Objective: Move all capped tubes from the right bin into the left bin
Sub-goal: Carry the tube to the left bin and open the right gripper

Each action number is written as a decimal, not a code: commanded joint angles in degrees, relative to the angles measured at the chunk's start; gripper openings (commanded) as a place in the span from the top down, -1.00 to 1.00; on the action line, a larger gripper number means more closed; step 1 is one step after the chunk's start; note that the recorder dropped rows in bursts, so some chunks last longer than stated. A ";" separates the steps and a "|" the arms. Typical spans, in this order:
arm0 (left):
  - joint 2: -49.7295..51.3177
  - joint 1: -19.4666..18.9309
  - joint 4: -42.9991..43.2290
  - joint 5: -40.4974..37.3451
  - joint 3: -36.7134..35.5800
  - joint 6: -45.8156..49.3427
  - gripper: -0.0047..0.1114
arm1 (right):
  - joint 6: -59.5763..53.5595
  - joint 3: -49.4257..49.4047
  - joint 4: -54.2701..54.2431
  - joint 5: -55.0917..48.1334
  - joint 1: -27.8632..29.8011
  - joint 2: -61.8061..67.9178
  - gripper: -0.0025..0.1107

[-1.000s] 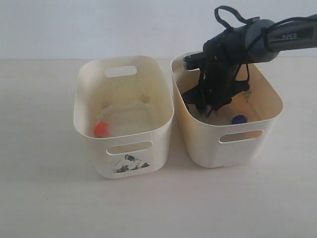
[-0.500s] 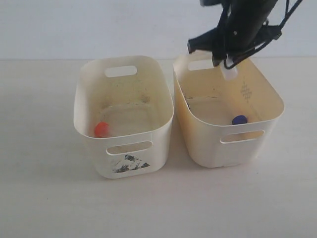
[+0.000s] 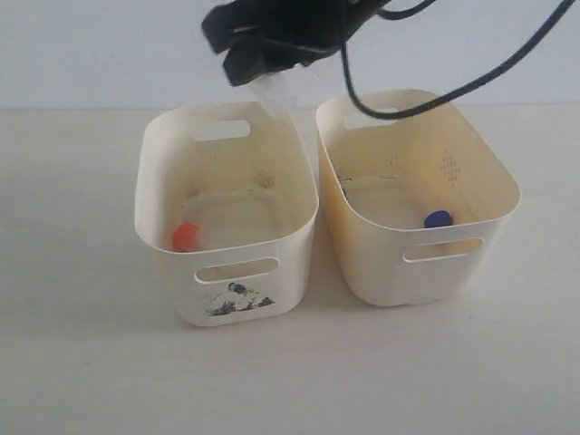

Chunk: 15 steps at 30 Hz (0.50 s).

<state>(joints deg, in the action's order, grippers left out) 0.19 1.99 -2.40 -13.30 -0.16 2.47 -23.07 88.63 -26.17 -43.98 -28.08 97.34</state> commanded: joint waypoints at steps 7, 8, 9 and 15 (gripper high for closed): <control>-0.19 -0.05 0.10 0.37 0.16 -0.48 0.84 | 0.00 0.08 -0.13 5.43 -3.14 7.75 0.33; -0.19 -0.05 0.10 0.37 0.16 -0.48 0.84 | 0.45 0.08 -0.13 5.43 -2.85 7.26 0.51; -0.19 -0.05 0.10 0.37 0.16 -0.48 0.84 | 0.43 0.08 0.30 5.43 -2.73 6.85 0.76; -0.19 -0.05 0.10 0.37 0.16 -0.48 0.84 | 3.14 0.08 2.01 5.07 1.58 1.58 0.96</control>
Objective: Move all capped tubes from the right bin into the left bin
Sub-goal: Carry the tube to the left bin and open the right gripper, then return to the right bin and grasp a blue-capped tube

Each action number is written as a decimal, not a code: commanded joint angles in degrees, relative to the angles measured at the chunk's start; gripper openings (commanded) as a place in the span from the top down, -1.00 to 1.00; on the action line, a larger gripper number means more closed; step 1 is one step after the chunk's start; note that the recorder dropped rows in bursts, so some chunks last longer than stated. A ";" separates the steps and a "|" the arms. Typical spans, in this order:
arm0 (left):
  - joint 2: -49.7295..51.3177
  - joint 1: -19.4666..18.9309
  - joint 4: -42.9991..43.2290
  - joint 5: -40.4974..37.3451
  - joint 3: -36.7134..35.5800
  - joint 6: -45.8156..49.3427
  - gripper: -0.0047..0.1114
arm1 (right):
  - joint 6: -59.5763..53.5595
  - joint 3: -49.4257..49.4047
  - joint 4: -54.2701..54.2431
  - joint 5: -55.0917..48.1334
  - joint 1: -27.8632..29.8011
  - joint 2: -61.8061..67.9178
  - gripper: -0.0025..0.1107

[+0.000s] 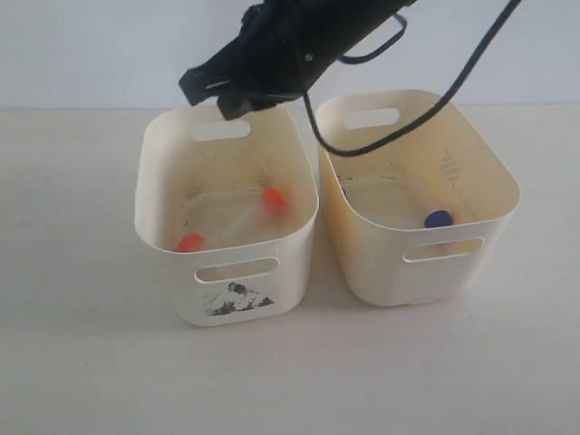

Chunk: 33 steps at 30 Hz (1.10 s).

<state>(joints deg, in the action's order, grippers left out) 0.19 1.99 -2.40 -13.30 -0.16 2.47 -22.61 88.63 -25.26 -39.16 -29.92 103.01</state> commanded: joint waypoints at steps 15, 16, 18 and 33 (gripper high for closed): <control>-0.19 -0.05 0.10 0.37 0.16 -0.48 0.84 | 12.69 -0.02 8.42 -12.91 16.94 -3.75 0.96; -0.19 -0.05 0.10 0.37 0.16 -0.48 0.84 | 13.30 -0.02 9.20 -13.17 16.82 -3.11 0.96; -0.19 -0.05 0.10 0.37 0.16 -0.48 0.84 | 13.42 -0.02 9.34 -13.85 16.82 -1.64 0.96; -0.19 -0.05 0.10 0.37 0.16 -0.48 0.84 | 13.74 -0.02 10.38 -14.28 16.82 8.17 0.96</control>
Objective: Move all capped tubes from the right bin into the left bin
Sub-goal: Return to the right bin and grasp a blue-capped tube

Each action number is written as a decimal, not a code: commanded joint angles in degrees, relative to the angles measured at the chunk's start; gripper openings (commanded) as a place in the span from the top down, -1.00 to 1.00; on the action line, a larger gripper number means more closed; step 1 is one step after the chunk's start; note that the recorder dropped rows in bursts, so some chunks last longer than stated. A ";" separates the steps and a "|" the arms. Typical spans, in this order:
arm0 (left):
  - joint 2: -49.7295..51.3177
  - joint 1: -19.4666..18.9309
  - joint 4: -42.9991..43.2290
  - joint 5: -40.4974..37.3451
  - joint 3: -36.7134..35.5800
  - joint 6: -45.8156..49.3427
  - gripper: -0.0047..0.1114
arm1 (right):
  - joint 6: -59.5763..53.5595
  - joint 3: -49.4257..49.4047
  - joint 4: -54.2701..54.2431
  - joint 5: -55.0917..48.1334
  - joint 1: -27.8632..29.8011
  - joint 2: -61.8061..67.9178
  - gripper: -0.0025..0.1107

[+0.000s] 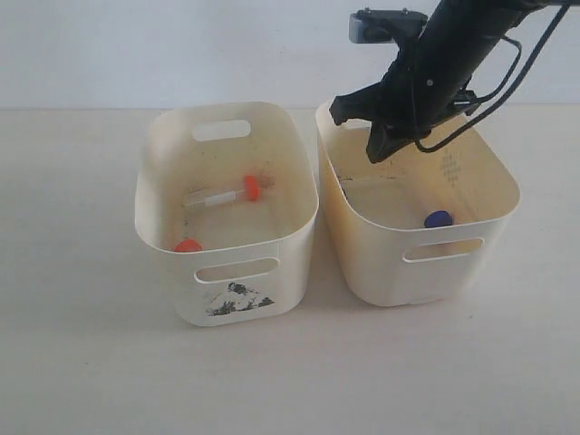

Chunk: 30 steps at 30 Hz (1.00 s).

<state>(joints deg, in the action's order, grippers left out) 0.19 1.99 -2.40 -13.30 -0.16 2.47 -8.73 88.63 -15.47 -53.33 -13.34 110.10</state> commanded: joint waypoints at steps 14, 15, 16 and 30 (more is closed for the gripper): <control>-0.19 -0.05 0.10 0.37 0.16 -0.48 0.84 | -2.51 -0.02 -5.18 -1.75 3.79 5.01 0.96; -0.19 -0.05 0.10 0.37 0.16 -0.48 0.84 | -2.77 -0.02 -5.70 -1.93 4.28 5.32 0.96; -0.19 -0.05 0.10 0.37 0.16 -0.48 0.84 | -3.00 -0.02 -5.95 -2.44 4.30 5.77 0.96; -0.19 -0.05 0.10 0.37 0.16 -0.48 0.84 | -8.54 -0.02 -9.95 -2.64 4.41 9.80 0.96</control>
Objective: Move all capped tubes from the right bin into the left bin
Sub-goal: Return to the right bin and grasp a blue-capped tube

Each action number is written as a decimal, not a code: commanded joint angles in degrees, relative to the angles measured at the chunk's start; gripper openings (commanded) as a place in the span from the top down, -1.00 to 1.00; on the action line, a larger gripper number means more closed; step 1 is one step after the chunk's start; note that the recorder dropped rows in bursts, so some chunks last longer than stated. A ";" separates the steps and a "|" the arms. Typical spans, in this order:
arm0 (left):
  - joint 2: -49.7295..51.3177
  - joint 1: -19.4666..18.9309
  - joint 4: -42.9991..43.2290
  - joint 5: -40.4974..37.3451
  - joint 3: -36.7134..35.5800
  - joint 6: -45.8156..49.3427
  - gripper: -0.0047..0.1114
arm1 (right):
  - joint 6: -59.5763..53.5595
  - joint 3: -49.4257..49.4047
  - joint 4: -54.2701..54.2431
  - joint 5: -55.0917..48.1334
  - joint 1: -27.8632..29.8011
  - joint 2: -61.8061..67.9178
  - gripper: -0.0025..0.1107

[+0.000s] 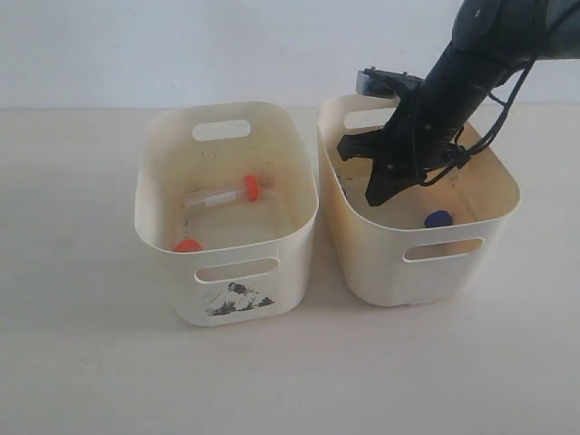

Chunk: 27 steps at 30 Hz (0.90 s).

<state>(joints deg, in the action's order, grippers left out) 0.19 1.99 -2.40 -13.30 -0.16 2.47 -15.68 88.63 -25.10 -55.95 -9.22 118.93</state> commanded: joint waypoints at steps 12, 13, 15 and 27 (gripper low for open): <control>-0.19 -0.05 0.10 0.37 0.16 -0.48 0.84 | -3.12 -0.02 -3.32 1.57 0.28 2.63 0.96; -0.19 -0.05 0.10 0.37 0.16 -0.48 0.84 | -3.29 -0.02 -3.32 1.57 0.16 2.63 0.96; -0.19 -0.05 0.10 0.37 0.16 -0.48 0.84 | -5.86 -0.02 -3.61 0.65 0.05 2.63 0.90; -0.19 -0.05 0.10 0.37 0.16 -0.48 0.84 | -4.19 -0.02 -3.86 4.27 0.05 2.63 -0.47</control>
<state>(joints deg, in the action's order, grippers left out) 0.19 1.99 -2.40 -13.30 -0.16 2.47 -20.09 88.63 -28.83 -52.30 -9.22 121.64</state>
